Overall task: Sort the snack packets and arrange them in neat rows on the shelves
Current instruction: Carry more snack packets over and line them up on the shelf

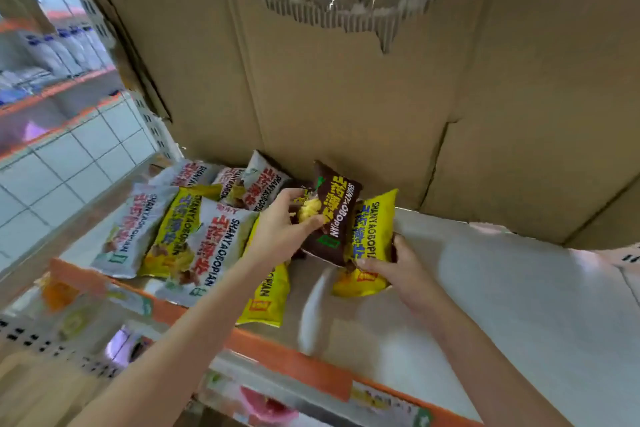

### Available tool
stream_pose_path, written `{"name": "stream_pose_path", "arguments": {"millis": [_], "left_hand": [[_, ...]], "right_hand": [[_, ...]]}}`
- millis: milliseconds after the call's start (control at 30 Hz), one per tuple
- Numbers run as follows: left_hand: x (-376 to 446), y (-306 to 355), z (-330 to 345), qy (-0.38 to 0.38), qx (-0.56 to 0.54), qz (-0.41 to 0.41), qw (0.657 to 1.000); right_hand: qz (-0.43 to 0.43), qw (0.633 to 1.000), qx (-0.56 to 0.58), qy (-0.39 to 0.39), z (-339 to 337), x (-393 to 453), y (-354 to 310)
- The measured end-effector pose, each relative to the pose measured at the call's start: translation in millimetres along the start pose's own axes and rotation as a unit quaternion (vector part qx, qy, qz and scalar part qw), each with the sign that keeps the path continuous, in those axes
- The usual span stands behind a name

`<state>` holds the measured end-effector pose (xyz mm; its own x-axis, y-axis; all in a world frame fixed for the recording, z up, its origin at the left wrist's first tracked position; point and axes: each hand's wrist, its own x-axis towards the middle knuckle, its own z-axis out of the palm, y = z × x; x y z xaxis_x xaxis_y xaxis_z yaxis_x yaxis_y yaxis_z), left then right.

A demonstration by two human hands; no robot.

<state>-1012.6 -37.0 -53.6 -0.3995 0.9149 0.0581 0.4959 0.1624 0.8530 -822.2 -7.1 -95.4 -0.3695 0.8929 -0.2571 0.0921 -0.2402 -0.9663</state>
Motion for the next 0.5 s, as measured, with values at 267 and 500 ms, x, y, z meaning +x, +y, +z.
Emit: {"name": "stream_pose_path", "arguments": {"millis": [267, 500], "left_hand": [[41, -26, 2, -0.145, 0.236, 0.096, 0.956], [40, -34, -1, -0.15, 0.35, 0.216, 0.899]], "right_hand": [[-0.014, 0.949, -0.291, 0.122, 17, 53, 1], [-0.015, 0.826, -0.513, 0.234, 32, 30, 2]]}}
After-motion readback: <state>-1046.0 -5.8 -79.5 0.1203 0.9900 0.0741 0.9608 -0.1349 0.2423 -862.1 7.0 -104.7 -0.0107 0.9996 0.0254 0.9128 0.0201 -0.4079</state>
